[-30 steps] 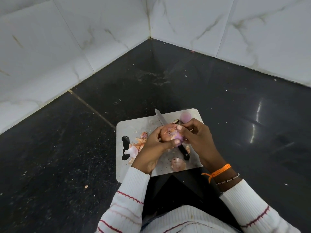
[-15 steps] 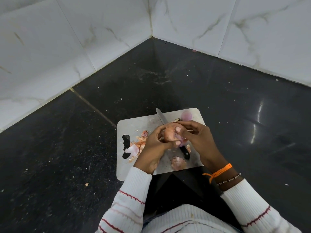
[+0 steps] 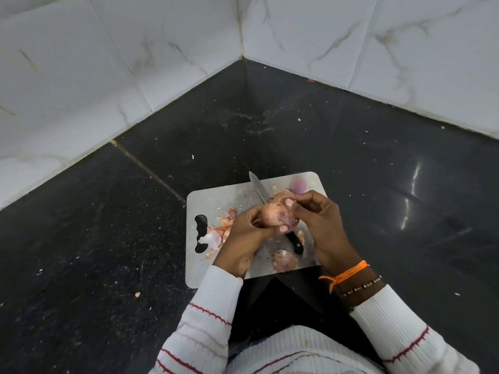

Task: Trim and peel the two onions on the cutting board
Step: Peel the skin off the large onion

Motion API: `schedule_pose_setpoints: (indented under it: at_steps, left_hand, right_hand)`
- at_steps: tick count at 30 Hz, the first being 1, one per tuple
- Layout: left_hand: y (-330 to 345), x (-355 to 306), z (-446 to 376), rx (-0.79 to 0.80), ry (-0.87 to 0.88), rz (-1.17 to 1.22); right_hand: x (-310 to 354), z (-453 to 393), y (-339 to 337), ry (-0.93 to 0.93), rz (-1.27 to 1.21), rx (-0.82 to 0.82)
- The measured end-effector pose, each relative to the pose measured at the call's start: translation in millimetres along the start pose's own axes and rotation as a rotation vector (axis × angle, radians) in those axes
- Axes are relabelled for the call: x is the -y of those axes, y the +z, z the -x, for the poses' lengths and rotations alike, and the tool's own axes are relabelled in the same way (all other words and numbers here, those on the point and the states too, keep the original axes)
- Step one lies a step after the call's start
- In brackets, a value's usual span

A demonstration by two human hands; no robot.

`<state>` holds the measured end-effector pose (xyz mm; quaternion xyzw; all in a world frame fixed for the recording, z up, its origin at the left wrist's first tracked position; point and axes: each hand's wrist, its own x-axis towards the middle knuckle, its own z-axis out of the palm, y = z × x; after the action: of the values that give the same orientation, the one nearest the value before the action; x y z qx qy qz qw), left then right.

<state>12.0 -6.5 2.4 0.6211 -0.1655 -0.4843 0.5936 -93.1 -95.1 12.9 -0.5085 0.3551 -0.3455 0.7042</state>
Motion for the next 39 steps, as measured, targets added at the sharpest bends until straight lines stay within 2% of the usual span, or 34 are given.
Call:
schedule_pose_setpoints:
  at_steps: [4, 8, 13, 19, 23, 25, 27, 29, 31, 34, 39]
  left_hand:
    - [1.8, 5.1, 0.7, 0.063, 0.007, 0.032]
    - [0.0, 2.3, 1.4, 0.104, 0.006, 0.166]
    - [1.6, -4.8, 2.2, 0.101, -0.018, 0.357]
    - [-2.0, -10.2, 1.7, 0.071, -0.04, 0.534]
    - [2.1, -11.4, 2.5, 0.094, -0.058, 0.721]
    - [2.8, -11.9, 1.1, 0.087, -0.04, 0.738]
    - [3.5, -10.9, -0.3, 0.061, -0.026, 0.637]
    - [3.7, -7.5, -1.4, 0.023, -0.02, 0.524]
    - [5.9, -5.7, -0.9, 0.003, -0.026, 0.47]
    - [10.8, -6.0, 1.4, 0.0, -0.037, 0.447]
    - [14.6, -6.3, 3.3, -0.006, -0.036, 0.351]
  right_hand:
    - [1.3, -4.8, -1.8, 0.002, -0.115, -0.108]
    - [2.9, -6.3, -6.2, -0.01, -0.081, -0.124]
    - [-2.0, -9.7, -14.9, -0.092, 0.238, -0.122]
    - [-8.1, -9.2, -17.6, -0.188, 0.681, -0.007]
    - [-8.0, -8.7, -20.0, -0.263, 0.858, 0.016]
    - [-8.3, -7.8, -21.0, -0.239, 0.898, 0.027]
    - [-6.6, -6.8, -21.4, -0.224, 0.923, 0.024]
    - [-3.2, -6.7, -19.2, -0.277, 0.89, -0.009]
    - [1.9, -5.5, -12.1, -0.292, 0.72, -0.004]
    - [8.0, -1.2, -0.1, -0.151, 0.443, 0.061]
    - [5.3, 2.8, 2.6, -0.087, 0.259, -0.015]
